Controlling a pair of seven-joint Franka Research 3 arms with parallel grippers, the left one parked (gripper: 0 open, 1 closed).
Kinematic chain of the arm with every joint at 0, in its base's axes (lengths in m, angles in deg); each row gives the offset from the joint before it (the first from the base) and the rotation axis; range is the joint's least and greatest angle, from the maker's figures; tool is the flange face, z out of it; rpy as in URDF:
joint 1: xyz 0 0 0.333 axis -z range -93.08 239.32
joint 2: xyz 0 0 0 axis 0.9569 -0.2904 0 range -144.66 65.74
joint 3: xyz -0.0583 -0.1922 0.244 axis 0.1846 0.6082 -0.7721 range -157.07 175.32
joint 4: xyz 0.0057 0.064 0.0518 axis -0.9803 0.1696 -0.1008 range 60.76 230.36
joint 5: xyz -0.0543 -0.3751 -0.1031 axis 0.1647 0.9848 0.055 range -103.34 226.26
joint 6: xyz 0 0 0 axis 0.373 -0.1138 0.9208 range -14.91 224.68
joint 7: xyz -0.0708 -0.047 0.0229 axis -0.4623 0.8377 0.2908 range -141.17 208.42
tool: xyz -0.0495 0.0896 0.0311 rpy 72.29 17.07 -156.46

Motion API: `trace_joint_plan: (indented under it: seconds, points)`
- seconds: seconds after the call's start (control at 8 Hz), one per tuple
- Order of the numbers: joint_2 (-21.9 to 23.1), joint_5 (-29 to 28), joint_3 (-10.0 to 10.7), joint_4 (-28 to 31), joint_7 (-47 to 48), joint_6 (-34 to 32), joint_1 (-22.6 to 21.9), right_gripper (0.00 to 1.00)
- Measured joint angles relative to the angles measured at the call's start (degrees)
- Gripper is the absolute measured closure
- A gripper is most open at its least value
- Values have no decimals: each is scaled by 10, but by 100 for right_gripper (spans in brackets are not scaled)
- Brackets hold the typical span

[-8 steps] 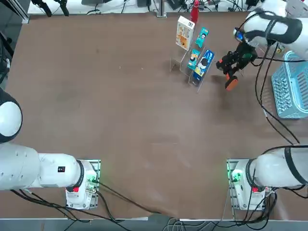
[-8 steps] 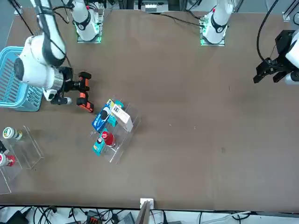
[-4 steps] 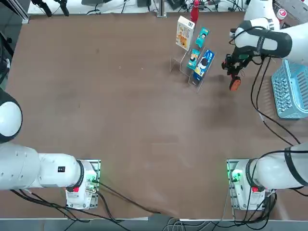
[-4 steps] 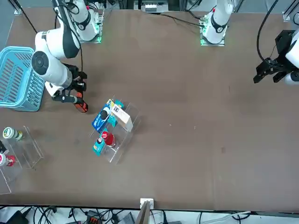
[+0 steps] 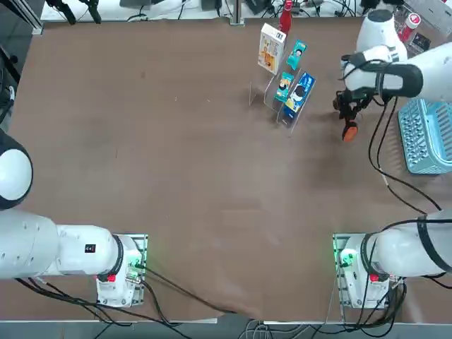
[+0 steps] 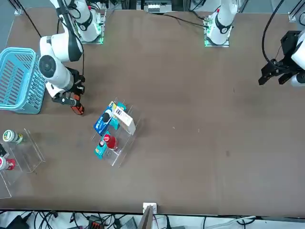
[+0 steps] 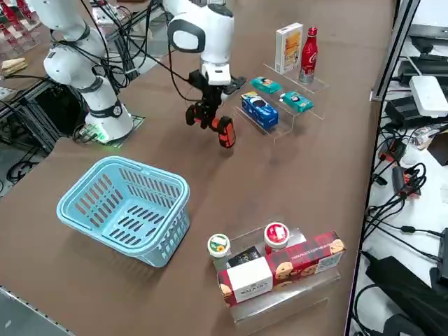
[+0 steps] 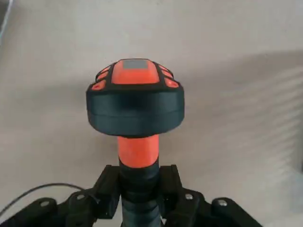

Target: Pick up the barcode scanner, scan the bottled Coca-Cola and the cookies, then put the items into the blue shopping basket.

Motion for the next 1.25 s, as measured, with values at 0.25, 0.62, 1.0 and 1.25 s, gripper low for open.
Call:
trace_joint_plan:
  seconds: [0.25, 0.62, 1.0, 1.25]
  points:
    - [-8, 7, -1, 28, 5, 41, -1, 56]
    - [-20, 9, -1, 50, 7, 66, 1, 56]
    - [-25, 9, 2, 61, 7, 82, 7, 56]
    - [-30, 9, 2, 80, 7, 108, 18, 56]
